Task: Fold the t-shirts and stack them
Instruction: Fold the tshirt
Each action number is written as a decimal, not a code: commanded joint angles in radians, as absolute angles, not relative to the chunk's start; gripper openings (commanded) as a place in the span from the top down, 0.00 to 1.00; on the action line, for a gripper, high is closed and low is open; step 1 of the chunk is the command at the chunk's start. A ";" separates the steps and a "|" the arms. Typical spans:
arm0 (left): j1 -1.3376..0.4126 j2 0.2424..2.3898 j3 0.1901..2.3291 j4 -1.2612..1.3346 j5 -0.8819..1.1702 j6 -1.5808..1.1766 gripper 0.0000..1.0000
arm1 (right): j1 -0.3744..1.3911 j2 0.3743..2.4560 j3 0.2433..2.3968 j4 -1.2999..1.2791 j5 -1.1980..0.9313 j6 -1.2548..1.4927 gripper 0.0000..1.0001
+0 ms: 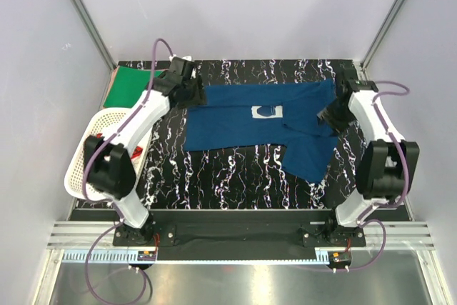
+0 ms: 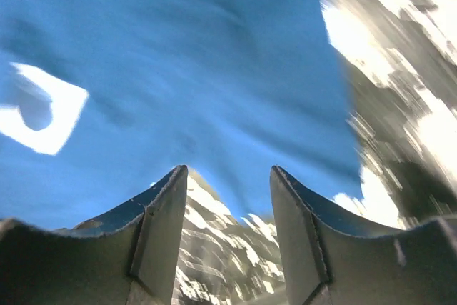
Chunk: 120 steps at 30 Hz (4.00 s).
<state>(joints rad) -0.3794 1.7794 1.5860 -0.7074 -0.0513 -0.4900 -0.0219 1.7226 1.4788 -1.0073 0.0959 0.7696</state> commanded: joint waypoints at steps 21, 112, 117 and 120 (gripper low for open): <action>-0.307 1.448 1.055 -0.462 0.198 -0.528 0.42 | -0.028 1.325 0.706 -0.808 0.120 1.101 0.49; -0.229 1.721 1.265 -0.532 -0.086 -0.692 1.00 | -0.026 1.383 1.271 -0.718 0.110 0.509 1.00; -0.219 1.807 1.374 -0.558 -0.087 -0.681 1.00 | -0.028 1.523 1.437 -0.767 0.130 0.522 1.00; -0.216 1.845 1.429 -0.577 -0.092 -0.675 1.00 | -0.028 1.590 1.525 -0.788 0.129 0.520 1.00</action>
<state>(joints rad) -0.2237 1.8252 1.3457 -0.5594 -0.0834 -0.6991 -0.0319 1.5463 1.4242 -0.7631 0.1135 0.5419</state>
